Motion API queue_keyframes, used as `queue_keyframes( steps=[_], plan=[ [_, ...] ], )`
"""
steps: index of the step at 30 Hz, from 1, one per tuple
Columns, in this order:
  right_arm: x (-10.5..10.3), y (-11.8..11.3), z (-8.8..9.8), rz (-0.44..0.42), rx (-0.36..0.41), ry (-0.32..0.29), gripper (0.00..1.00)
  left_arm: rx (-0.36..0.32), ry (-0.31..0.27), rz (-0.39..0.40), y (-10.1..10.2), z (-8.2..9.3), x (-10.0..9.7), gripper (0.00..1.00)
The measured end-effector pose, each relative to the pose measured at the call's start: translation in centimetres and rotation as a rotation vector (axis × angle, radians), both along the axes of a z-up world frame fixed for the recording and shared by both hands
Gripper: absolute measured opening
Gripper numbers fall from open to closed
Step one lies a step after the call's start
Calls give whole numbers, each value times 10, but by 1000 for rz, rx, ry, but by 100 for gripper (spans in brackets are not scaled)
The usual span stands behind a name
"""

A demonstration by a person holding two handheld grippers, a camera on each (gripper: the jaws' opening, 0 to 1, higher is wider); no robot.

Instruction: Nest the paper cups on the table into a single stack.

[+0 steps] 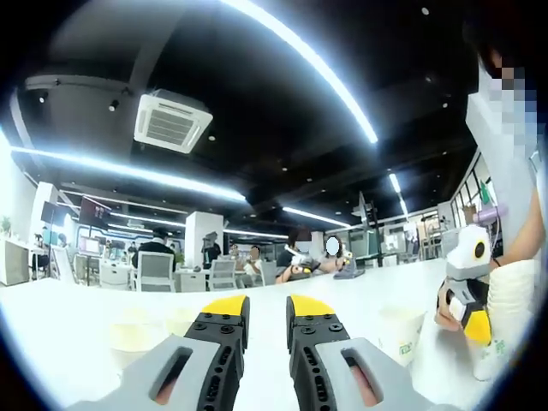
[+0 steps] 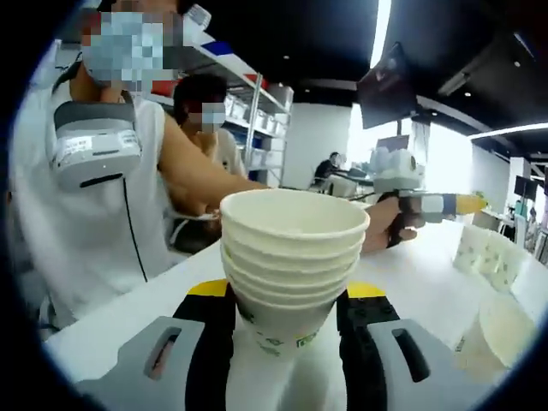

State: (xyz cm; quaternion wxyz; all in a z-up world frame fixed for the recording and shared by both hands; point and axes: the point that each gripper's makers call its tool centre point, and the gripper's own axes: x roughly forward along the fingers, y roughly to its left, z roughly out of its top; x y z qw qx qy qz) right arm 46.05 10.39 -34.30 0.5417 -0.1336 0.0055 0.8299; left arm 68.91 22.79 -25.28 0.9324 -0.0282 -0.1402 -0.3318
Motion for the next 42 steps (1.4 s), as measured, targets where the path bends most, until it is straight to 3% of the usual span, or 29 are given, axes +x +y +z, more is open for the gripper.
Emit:
queue_keyframes(
  steps=[4,8,11,13,16,21,25,28,30,33,36,42],
  plan=[
    [4,-16,-2,30,-10,38,50,-2,0,-6,-4,0,-2,18],
    [3,-18,-2,43,-20,63,51,9,-5,-12,-6,0,-4,18],
    [7,-25,-9,47,-55,59,67,8,-4,-4,-4,0,-4,18],
    [15,-31,-8,32,-51,54,69,0,-5,4,0,2,-4,18],
    [26,-38,5,-2,-10,97,68,-13,-15,5,0,6,-6,18],
    [36,-56,27,-20,54,82,65,-19,2,-8,-6,1,-8,18],
    [48,-70,52,-53,154,52,61,-9,-2,-35,-13,0,-8,18],
    [66,-79,65,-103,225,34,60,7,6,-30,-14,-2,-5,18],
    [86,-81,73,-177,281,42,61,-19,-7,-52,-14,3,-6,18],
    [131,-82,63,-374,254,47,68,17,16,-47,-17,-6,1,18],
    [152,-83,44,-478,200,22,72,2,-4,-56,-18,-1,-4,18],
    [151,-73,30,-480,154,39,73,18,-8,-61,-29,-3,-11,18]
  ],
)
